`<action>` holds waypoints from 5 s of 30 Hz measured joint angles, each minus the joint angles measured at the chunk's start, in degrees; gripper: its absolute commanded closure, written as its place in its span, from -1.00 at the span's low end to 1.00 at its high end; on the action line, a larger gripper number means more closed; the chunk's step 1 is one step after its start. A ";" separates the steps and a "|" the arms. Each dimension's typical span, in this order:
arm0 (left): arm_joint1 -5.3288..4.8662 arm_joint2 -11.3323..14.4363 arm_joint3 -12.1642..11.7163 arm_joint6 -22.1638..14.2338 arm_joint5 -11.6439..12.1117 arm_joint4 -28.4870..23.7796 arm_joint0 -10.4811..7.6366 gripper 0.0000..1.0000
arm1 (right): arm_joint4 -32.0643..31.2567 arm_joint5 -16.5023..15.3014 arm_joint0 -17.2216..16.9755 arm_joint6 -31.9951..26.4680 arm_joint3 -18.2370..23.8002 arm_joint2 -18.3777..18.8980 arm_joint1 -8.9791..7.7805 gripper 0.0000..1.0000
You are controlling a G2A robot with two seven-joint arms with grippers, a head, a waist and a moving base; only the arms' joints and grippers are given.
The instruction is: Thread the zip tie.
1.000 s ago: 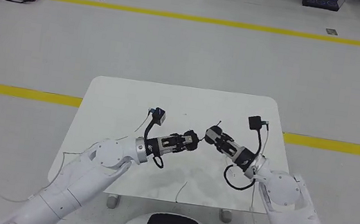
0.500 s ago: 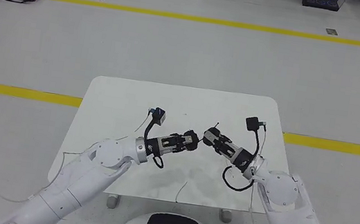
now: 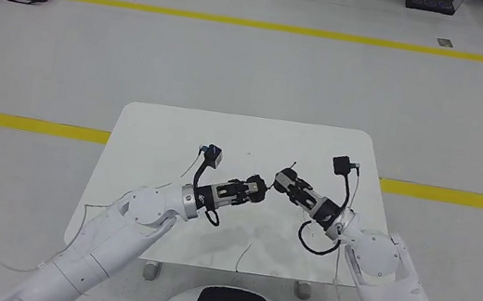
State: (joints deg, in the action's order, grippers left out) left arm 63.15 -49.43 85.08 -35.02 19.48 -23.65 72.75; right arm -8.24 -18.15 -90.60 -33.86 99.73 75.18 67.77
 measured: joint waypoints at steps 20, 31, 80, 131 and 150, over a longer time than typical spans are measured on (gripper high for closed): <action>0.13 -0.34 0.89 1.91 -0.83 0.01 0.72 1.00 | 0.48 -0.21 -0.29 0.69 -1.36 -1.07 -0.45 1.00; 0.52 0.51 0.28 1.17 -1.26 -0.19 0.19 1.00 | 0.46 -0.28 0.12 0.88 -1.45 -1.70 -0.67 1.00; 1.07 -3.08 -1.21 -0.29 -0.33 -11.17 0.78 1.00 | 44.35 0.98 5.17 -26.54 -20.29 3.59 -2.08 -1.00; 6.08 -0.56 -1.67 -9.31 -0.12 -37.00 3.56 1.00 | 78.94 12.26 7.73 -35.55 -26.50 -4.61 2.03 -1.00; 8.23 -0.18 -3.02 -11.58 0.00 -39.18 2.97 1.00 | 81.59 12.85 8.40 -38.25 -25.50 -6.51 3.44 -0.68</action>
State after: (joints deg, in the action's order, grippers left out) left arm 71.38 -49.61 82.06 -46.60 19.48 -62.83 75.72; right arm 73.35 -5.29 -82.20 -72.10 74.23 68.67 71.21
